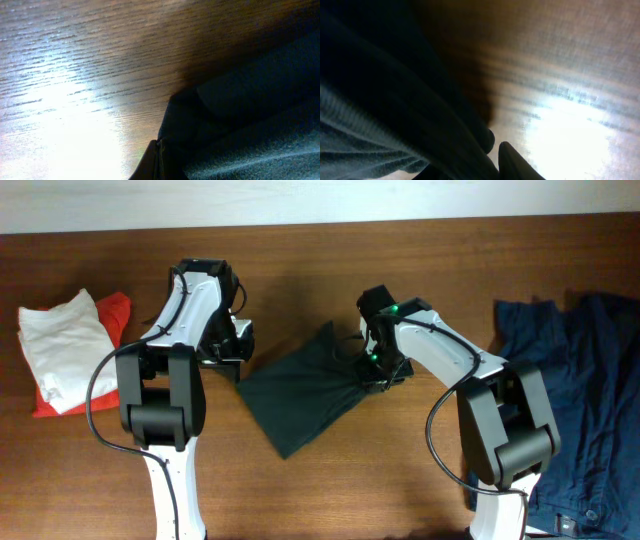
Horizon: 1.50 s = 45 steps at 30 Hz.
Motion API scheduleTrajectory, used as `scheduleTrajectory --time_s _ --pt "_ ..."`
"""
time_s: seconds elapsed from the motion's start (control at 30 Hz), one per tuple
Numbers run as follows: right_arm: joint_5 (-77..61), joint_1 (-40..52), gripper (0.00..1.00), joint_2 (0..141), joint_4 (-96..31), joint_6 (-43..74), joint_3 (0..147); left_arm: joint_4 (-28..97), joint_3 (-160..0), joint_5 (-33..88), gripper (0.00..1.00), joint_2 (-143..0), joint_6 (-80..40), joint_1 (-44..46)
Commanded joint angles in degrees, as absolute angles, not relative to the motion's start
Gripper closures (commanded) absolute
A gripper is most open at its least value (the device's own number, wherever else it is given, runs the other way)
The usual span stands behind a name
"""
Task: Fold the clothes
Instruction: 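Grasp the folded sweatshirt with both grippers and lift it, then carry the folded sweatshirt left with the left gripper onto the red-white pile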
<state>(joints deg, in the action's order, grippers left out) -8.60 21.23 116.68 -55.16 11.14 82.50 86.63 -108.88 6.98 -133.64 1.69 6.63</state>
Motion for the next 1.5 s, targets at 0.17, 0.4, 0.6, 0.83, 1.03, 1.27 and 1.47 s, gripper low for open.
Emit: scheduleTrajectory --time_s 0.17,0.4,0.6,0.83,1.03,1.27,1.47 --pt "-6.9 14.0 0.59 116.3 -44.6 10.9 84.2 94.2 -100.3 6.6 0.87 -134.3 -0.8 6.5" --pt "-0.2 13.4 0.5 113.2 -65.3 9.1 101.8 87.4 -109.2 12.3 0.83 -124.7 5.0 6.5" --pt "2.7 13.4 0.48 113.2 -79.6 11.3 107.7 65.4 -111.0 43.7 0.15 -130.1 21.4 6.5" --pt "2.7 13.4 0.48 113.2 -82.1 11.2 107.7 62.0 -110.7 54.3 0.21 -144.6 24.1 9.4" --pt "2.7 13.4 0.48 113.2 -82.1 11.2 107.7 62.2 -110.9 51.2 0.89 -145.4 23.6 13.4" --pt "3.7 13.3 0.48 113.2 -82.3 11.2 107.7 70.7 -122.8 28.7 0.99 -132.5 20.9 1.0" --pt "3.7 13.3 0.48 113.2 -82.3 11.2 107.7 75.3 -122.8 18.2 0.99 -117.2 18.4 -17.5"
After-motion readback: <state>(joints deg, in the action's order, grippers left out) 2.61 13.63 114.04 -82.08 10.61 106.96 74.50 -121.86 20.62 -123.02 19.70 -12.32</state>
